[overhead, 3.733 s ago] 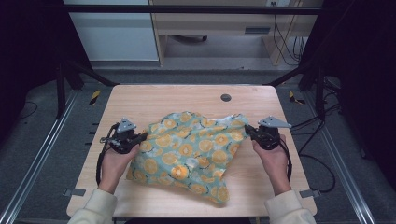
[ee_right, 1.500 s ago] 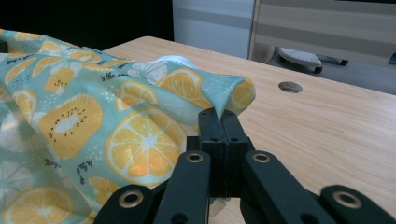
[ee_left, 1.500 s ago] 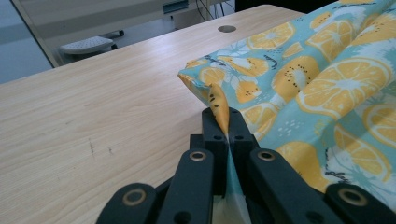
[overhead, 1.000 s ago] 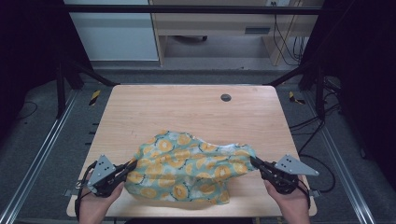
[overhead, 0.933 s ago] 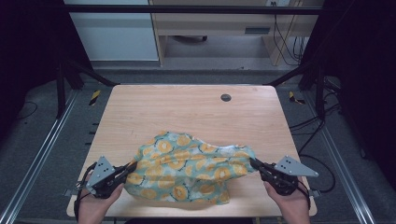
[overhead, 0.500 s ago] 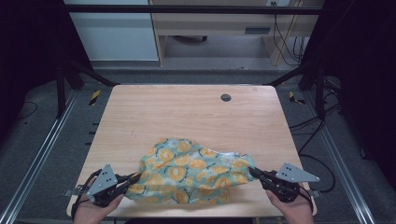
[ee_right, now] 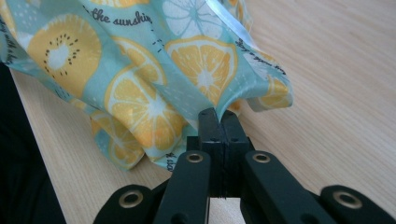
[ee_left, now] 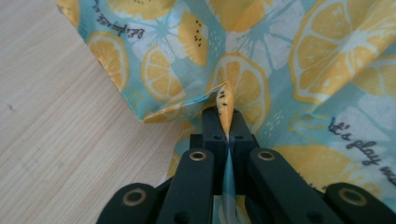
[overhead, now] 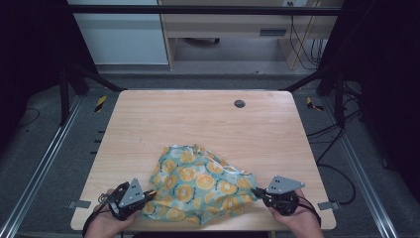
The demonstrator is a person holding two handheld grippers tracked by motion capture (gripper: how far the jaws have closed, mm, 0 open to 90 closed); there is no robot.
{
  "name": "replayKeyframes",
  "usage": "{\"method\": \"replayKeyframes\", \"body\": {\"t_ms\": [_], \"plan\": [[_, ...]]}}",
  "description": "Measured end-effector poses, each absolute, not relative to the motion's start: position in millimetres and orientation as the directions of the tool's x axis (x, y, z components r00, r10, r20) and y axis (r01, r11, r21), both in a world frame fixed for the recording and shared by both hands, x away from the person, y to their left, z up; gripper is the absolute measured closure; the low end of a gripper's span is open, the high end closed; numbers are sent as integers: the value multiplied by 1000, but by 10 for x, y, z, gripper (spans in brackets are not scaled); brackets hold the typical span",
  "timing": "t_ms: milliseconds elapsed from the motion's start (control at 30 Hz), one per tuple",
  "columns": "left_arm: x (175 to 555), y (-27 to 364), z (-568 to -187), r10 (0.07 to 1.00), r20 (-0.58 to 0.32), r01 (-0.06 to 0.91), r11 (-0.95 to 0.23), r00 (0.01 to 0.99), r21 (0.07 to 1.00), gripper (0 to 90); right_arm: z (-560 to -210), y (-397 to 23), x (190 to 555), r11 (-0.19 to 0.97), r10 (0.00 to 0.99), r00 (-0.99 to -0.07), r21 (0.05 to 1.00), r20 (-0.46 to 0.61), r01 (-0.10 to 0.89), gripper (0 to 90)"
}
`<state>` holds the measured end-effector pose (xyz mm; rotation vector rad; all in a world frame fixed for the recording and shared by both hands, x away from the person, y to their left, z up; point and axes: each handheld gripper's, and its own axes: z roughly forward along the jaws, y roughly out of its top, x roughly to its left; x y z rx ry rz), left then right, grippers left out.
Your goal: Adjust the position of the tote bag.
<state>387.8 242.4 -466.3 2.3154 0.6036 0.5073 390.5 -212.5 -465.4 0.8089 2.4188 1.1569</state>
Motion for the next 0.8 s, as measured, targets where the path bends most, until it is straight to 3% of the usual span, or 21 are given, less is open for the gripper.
{"method": "replayKeyframes", "body": {"t_ms": [600, 700, 800], "plan": [[4107, 2370, -4773, 643, 128, 409, -616, 755, 673, 896, -4717, -2030, 4150, 525, 661, -747, 754, -70, 395, 900], [4085, 2387, -4755, 662, 118, 428, -599, 740, 677, 809, -4711, -2006, 4169, 519, 657, -751, 762, -67, 386, 900], [4073, 2435, -4716, 693, 97, 447, -559, 714, 699, 578, -4710, -1999, 4162, 524, 652, -755, 761, -69, 383, 900]]}}
